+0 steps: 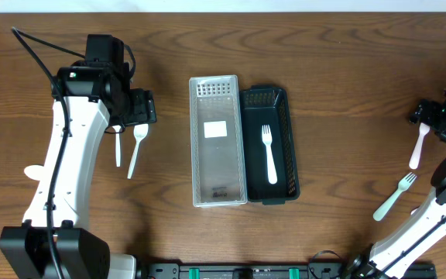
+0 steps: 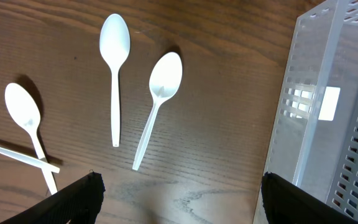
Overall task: Pack container
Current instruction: 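Move the right gripper to the second white fork and grasp it, then place the second fork in the green basket beside the first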
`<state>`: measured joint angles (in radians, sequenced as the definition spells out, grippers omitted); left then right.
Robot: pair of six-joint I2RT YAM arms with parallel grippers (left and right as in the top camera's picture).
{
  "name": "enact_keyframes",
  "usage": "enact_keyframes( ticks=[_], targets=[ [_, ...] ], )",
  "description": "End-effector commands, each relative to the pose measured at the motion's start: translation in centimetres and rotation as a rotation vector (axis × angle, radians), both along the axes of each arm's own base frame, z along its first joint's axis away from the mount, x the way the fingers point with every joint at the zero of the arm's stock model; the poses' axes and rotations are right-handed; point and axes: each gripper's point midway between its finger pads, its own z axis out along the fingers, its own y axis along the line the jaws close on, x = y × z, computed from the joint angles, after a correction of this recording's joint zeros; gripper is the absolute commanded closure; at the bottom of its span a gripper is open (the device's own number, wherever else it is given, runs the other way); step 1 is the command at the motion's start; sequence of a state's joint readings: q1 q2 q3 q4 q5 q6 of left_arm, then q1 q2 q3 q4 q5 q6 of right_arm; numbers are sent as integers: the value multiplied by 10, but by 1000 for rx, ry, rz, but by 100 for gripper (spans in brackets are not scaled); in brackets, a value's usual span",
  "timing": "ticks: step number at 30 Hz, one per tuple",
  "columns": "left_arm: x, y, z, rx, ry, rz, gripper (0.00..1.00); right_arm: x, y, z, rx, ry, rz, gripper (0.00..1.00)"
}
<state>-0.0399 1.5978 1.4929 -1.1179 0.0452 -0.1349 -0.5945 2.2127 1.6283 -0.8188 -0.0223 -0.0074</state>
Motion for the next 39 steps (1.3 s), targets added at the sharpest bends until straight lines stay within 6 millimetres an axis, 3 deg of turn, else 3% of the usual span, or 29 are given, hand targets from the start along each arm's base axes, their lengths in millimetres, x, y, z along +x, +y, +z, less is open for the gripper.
enact_keyframes(
  ticks=[1, 2, 4, 12, 15, 21, 24, 29, 32, 36, 39],
  targets=[
    [2, 2, 3, 1, -7, 13, 17, -7, 12, -29, 71, 45, 12, 21],
    [2, 2, 3, 1, -7, 13, 17, -7, 12, -29, 71, 44, 12, 32],
    [2, 2, 3, 1, -7, 13, 17, -7, 12, -29, 71, 44, 12, 43],
    [2, 2, 3, 1, -7, 13, 17, -8, 12, -29, 73, 47, 12, 63],
    [2, 2, 3, 1, -7, 13, 17, -8, 12, -29, 73, 47, 12, 76],
    [2, 2, 3, 1, -7, 13, 17, -7, 12, -25, 71, 39, 13, 80],
    [1, 2, 3, 1, -6, 13, 16, 0, 15, -14, 83, 1, 20, 76],
    [1, 2, 3, 1, -6, 13, 16, 24, 23, 39, 57, -133, 59, 74],
    [1, 2, 3, 1, -6, 13, 16, 42, 45, 91, 36, -246, 113, 74],
    [2, 2, 3, 1, -7, 13, 16, 61, 104, 164, 60, -401, 147, 74],
    [1, 2, 3, 1, -6, 13, 16, 68, 171, 209, 91, -483, 227, 73]
  ],
)
